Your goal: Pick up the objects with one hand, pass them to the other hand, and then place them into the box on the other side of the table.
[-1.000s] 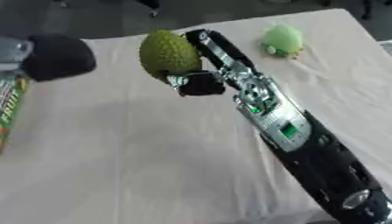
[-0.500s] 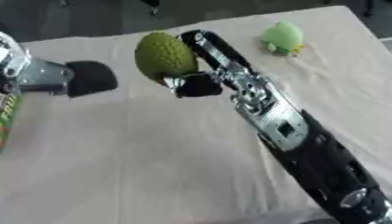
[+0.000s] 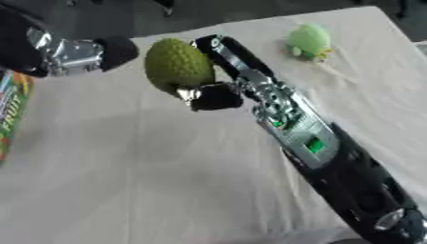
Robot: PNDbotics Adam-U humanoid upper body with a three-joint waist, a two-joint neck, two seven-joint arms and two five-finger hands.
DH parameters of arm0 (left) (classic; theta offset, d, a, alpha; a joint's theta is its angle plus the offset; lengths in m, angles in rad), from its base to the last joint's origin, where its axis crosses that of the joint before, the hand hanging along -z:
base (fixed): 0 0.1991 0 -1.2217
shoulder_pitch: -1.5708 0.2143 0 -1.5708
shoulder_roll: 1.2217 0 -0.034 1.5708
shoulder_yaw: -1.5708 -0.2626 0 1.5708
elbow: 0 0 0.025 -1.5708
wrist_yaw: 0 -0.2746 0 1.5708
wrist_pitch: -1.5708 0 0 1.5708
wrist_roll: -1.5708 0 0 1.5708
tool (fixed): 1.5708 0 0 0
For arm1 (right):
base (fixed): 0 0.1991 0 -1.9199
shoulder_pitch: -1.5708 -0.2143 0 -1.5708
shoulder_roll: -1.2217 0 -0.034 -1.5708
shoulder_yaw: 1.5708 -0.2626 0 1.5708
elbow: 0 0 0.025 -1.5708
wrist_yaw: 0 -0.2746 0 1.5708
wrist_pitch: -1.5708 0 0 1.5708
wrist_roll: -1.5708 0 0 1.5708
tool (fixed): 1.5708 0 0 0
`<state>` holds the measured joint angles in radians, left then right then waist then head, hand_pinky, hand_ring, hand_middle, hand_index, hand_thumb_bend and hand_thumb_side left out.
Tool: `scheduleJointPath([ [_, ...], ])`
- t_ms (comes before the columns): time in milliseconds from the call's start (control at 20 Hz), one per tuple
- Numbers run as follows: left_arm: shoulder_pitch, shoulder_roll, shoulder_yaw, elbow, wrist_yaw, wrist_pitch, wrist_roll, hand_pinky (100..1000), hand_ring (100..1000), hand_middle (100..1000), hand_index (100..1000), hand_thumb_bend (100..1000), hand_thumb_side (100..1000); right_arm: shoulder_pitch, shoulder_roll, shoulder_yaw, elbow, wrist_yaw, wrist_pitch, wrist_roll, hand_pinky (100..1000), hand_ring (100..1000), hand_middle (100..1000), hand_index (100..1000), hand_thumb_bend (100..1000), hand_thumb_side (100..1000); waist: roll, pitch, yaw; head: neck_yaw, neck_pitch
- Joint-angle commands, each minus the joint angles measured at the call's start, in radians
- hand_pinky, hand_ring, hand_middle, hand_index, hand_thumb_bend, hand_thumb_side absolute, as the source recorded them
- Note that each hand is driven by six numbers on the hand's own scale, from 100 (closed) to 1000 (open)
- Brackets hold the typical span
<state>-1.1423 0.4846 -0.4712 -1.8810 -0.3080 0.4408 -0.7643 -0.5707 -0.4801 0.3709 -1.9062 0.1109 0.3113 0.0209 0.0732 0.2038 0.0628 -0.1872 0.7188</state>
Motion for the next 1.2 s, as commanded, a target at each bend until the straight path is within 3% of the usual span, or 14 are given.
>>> scheduleJointPath([
  [50,-0.016,-0.004,-0.012,0.038,-0.013,0.002,-0.024,737,789,764,824,422,569,-0.011,-0.023,-0.003,-0.048,-0.009,0.01,0.007,720,547,336,500,100,100,-0.003,-0.024,0.0,0.003,-0.005],
  [250,-0.023,-0.019,-0.031,0.081,-0.036,-0.017,-0.074,741,792,767,826,435,565,-0.013,-0.024,0.009,-0.065,0.0,0.017,0.021,720,547,337,501,100,100,-0.003,-0.025,0.0,0.003,-0.004],
  [300,-0.023,-0.023,-0.034,0.093,-0.041,-0.021,-0.089,741,792,766,825,406,538,-0.014,-0.023,0.011,-0.067,0.002,0.019,0.023,720,547,337,501,100,100,-0.003,-0.025,0.0,0.002,-0.005],
  [350,-0.022,-0.026,-0.035,0.104,-0.046,-0.023,-0.103,739,790,763,819,366,456,-0.014,-0.023,0.013,-0.069,0.004,0.019,0.024,721,548,337,501,100,100,-0.003,-0.025,-0.001,0.002,-0.005],
  [400,-0.021,-0.028,-0.034,0.114,-0.051,-0.023,-0.111,738,790,762,817,375,446,-0.014,-0.023,0.015,-0.072,0.006,0.019,0.026,721,548,337,501,100,100,-0.003,-0.025,-0.001,0.003,-0.005],
  [500,-0.018,-0.033,-0.029,0.131,-0.057,-0.022,-0.113,738,789,760,815,425,501,-0.014,-0.022,0.016,-0.081,0.005,0.018,0.028,720,547,336,500,100,100,-0.003,-0.024,-0.001,0.003,-0.004],
  [850,-0.003,-0.037,-0.038,0.181,-0.035,-0.062,-0.129,748,803,774,824,339,483,-0.02,-0.023,0.018,-0.094,-0.019,0.011,0.023,718,546,335,499,100,100,-0.002,-0.022,-0.004,0.002,-0.004],
  [1000,0.003,-0.036,-0.051,0.196,-0.019,-0.105,-0.141,764,818,796,843,394,414,-0.025,-0.022,0.022,-0.094,-0.022,0.002,0.029,718,546,335,499,100,100,-0.002,-0.022,-0.005,-0.001,-0.01],
  [1200,0.007,-0.038,-0.054,0.208,-0.036,-0.155,-0.143,770,822,798,848,519,395,-0.032,-0.022,0.027,-0.094,-0.024,-0.005,0.039,718,546,335,499,100,100,-0.002,-0.022,-0.006,-0.004,-0.015],
])
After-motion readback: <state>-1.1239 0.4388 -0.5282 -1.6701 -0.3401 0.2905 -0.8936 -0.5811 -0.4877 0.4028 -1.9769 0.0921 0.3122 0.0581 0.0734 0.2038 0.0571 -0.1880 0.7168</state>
